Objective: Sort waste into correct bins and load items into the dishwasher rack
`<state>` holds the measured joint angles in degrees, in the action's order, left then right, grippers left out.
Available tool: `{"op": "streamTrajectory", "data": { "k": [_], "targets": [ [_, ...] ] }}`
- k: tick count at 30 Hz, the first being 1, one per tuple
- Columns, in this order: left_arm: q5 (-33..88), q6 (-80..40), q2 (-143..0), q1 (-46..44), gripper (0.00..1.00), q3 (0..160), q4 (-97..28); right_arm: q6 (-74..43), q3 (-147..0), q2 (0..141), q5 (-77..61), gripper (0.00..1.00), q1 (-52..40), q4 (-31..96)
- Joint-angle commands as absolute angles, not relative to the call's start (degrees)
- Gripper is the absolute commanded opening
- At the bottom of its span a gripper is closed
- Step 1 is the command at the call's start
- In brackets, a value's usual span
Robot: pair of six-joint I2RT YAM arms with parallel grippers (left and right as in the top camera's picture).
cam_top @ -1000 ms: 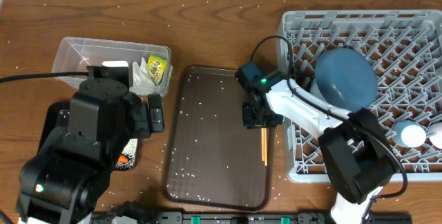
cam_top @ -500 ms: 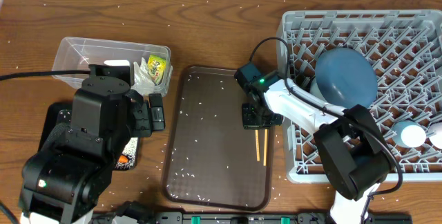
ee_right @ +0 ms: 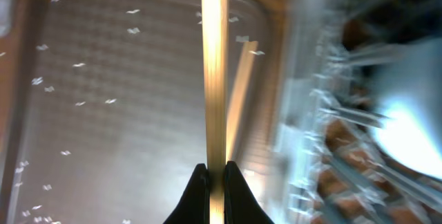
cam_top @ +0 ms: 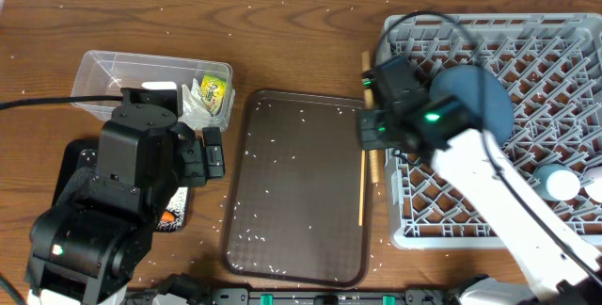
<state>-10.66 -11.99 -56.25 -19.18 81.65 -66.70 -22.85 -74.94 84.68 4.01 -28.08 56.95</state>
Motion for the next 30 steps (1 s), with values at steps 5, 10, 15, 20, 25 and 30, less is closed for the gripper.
{"op": "streamTrajectory", "data": {
  "k": [5,10,15,20,25,30],
  "targets": [
    [-10.3,-12.3,-56.2,-18.9,0.98,81.8,-66.8,-14.5,-73.2,86.7,8.9,0.01,-19.3,59.2],
    [-10.3,-12.3,-56.2,-18.9,0.98,81.8,-66.8,-11.2,-72.1,88.8,7.6,0.18,-18.1,59.2],
    [-10.3,-12.3,-56.2,-18.9,0.98,81.8,-66.8,-7.2,-72.1,88.8,0.0,0.45,-23.6,56.0],
    [-10.3,-12.3,-56.2,-18.9,0.98,81.8,-66.8,-18.3,-72.1,91.2,5.2,0.47,-31.1,54.7],
    [-10.3,-12.3,-56.2,-18.9,0.98,81.8,-66.8,-31.0,-72.0,98.1,6.0,0.44,-34.7,55.7],
    [-10.3,-12.3,-56.2,-18.9,0.98,81.8,-66.8,-36.0,-72.0,106.1,5.1,0.44,-35.2,55.1]
  ]
}}
